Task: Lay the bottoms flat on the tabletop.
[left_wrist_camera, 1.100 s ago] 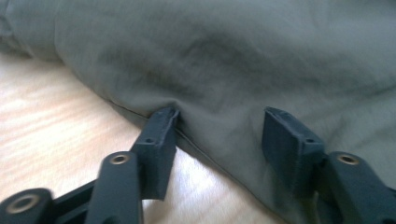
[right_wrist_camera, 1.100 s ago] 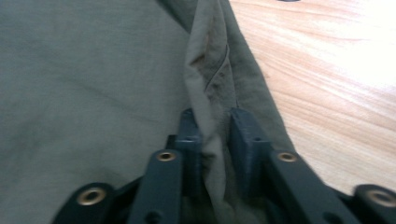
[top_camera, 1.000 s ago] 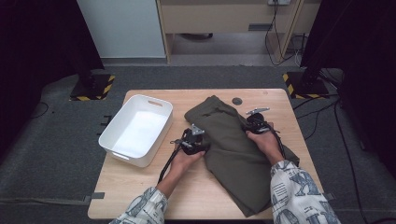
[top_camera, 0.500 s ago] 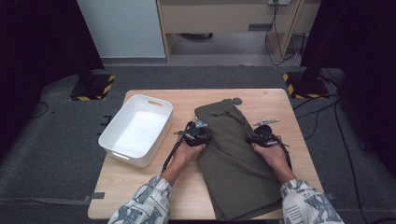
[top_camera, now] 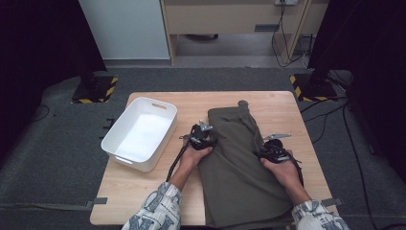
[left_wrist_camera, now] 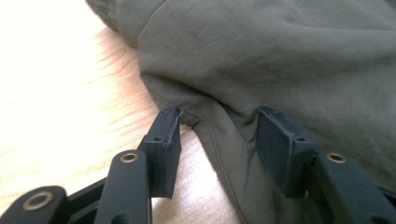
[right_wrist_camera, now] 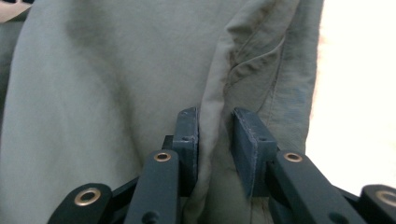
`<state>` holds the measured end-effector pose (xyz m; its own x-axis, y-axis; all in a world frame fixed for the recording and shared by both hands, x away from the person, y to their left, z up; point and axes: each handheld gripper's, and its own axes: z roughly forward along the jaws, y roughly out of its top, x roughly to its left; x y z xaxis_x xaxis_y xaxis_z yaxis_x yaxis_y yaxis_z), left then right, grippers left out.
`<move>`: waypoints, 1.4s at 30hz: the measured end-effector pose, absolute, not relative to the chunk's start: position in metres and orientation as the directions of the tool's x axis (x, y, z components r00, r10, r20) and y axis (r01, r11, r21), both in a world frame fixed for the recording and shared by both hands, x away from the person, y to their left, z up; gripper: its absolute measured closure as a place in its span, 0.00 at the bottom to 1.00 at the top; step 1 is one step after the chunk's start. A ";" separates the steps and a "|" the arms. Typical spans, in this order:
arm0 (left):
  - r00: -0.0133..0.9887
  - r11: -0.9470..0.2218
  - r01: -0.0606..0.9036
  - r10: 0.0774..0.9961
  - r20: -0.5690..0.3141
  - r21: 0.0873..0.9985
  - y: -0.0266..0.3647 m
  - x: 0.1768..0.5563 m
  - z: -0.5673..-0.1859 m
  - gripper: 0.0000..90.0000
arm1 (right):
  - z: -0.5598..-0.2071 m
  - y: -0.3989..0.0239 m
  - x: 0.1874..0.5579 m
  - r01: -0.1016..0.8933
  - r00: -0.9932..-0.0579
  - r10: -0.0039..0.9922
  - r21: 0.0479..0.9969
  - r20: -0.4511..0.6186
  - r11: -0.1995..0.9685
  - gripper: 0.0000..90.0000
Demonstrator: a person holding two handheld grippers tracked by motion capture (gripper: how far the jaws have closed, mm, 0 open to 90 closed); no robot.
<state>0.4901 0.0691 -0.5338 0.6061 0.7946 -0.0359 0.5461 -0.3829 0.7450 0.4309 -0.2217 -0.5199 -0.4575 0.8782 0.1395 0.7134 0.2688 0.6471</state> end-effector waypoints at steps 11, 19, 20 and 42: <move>0.587 -0.328 0.560 0.805 -0.085 0.761 0.082 0.474 -0.516 0.43 | -0.499 -0.227 0.437 0.633 -0.476 0.869 0.739 0.136 0.231 0.46; 0.585 -0.302 0.557 0.804 -0.108 0.773 0.077 0.475 -0.510 0.39 | -0.488 -0.224 0.468 0.606 -0.471 0.874 0.764 0.121 0.221 0.38; 0.585 -0.309 0.555 0.805 -0.099 0.772 0.075 0.476 -0.510 0.39 | -0.488 -0.224 0.472 0.606 -0.468 0.876 0.765 0.120 0.219 0.39; 0.602 -0.361 0.567 0.795 -0.073 0.740 0.071 0.471 -0.532 0.95 | -0.511 -0.240 0.492 0.694 -0.431 0.896 0.675 0.110 0.251 1.00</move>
